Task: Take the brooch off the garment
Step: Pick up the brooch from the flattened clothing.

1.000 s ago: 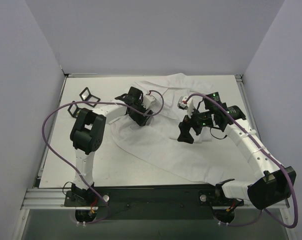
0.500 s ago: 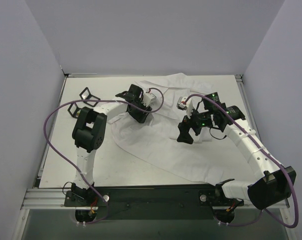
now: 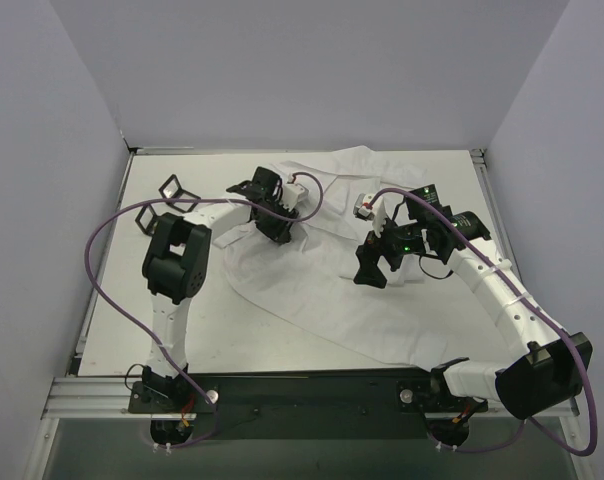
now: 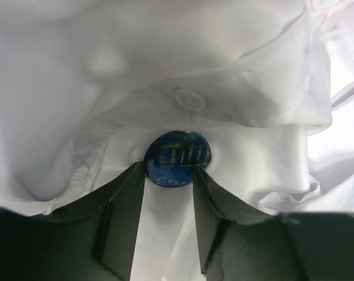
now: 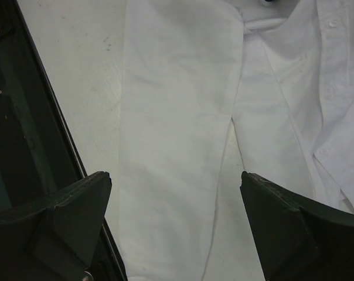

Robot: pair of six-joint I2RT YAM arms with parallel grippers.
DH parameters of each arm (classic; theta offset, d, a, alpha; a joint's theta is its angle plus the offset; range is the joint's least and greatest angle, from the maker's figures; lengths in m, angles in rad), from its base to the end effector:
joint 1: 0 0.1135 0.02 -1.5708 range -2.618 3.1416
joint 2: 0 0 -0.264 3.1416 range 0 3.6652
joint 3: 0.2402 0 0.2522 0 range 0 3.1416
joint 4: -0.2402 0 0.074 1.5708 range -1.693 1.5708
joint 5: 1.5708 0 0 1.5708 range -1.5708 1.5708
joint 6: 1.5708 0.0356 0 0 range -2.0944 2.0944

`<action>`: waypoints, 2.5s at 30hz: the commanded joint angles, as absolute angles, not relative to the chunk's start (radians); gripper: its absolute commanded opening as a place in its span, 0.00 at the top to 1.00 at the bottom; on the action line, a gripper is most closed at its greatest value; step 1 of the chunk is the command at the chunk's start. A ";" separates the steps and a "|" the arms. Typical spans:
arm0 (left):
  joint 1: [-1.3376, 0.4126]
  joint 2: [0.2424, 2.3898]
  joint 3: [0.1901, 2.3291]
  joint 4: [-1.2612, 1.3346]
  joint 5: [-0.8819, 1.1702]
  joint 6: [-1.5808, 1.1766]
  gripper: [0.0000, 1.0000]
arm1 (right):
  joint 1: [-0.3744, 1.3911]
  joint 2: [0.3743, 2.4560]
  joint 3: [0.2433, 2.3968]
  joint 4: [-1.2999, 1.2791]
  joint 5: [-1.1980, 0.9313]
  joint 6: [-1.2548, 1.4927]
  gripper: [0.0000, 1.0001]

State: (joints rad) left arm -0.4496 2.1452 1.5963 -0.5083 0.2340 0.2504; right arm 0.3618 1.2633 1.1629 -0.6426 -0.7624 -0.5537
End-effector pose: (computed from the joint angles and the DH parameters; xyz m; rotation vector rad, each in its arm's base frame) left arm 0.4081 -0.2061 0.1639 0.9778 2.4421 -0.3762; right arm 0.2375 0.1162 0.3328 -1.2871 1.7578 0.7657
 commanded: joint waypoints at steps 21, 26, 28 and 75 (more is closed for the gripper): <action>-0.408 2.114 1.649 -0.538 0.417 0.202 0.98 | 0.373 1.252 1.166 -0.643 -0.761 -0.569 0.01; -0.390 2.137 1.660 -0.546 0.413 0.195 0.55 | 0.373 1.249 1.158 -0.643 -0.761 -0.575 0.01; -0.379 2.149 1.673 -0.551 0.429 0.186 0.47 | 0.373 1.249 1.155 -0.643 -0.761 -0.575 0.01; -0.382 2.275 1.701 -0.692 0.571 0.178 0.21 | 0.376 1.262 1.155 -0.641 -0.762 -0.575 0.01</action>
State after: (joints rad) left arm -0.3614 2.2330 1.7039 -0.6693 0.6727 0.1463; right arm 0.3683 1.2633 1.1538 -0.6395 -0.7547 -0.5617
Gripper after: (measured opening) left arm 0.777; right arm 0.993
